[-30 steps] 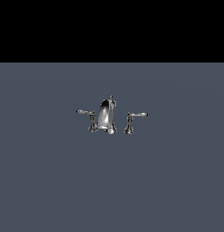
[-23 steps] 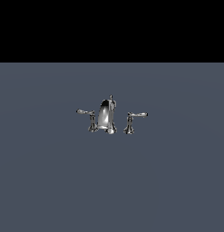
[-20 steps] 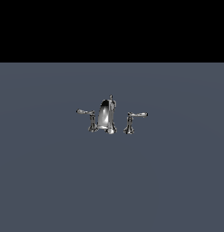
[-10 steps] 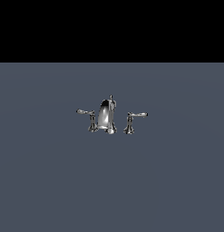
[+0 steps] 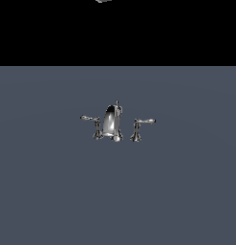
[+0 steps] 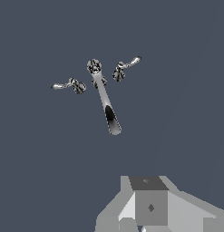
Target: Turn on the faucet by rotating a designated handle.
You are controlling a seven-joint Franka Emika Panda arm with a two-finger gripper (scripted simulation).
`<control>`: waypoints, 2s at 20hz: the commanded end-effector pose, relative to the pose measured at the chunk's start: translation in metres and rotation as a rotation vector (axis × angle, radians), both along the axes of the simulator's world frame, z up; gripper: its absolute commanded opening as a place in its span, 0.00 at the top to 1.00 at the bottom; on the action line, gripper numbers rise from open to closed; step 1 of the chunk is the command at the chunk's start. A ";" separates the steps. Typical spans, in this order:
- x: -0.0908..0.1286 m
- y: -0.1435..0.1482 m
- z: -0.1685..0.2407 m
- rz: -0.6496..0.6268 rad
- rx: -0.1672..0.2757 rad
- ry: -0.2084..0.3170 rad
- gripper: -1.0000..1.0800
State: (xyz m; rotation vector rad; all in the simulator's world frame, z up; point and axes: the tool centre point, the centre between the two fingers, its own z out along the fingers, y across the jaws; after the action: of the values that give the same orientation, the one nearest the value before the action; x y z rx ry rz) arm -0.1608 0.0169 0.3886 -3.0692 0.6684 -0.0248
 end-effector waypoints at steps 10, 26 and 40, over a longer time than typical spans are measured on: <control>0.067 -0.004 -0.071 -0.292 0.007 0.002 1.00; 0.154 -0.044 -0.172 -0.705 0.010 0.006 1.00; 0.213 -0.111 -0.261 -1.083 0.008 0.009 1.00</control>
State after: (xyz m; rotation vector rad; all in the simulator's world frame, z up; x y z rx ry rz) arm 0.0473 -0.0866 0.1353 -2.3268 2.1143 -0.0046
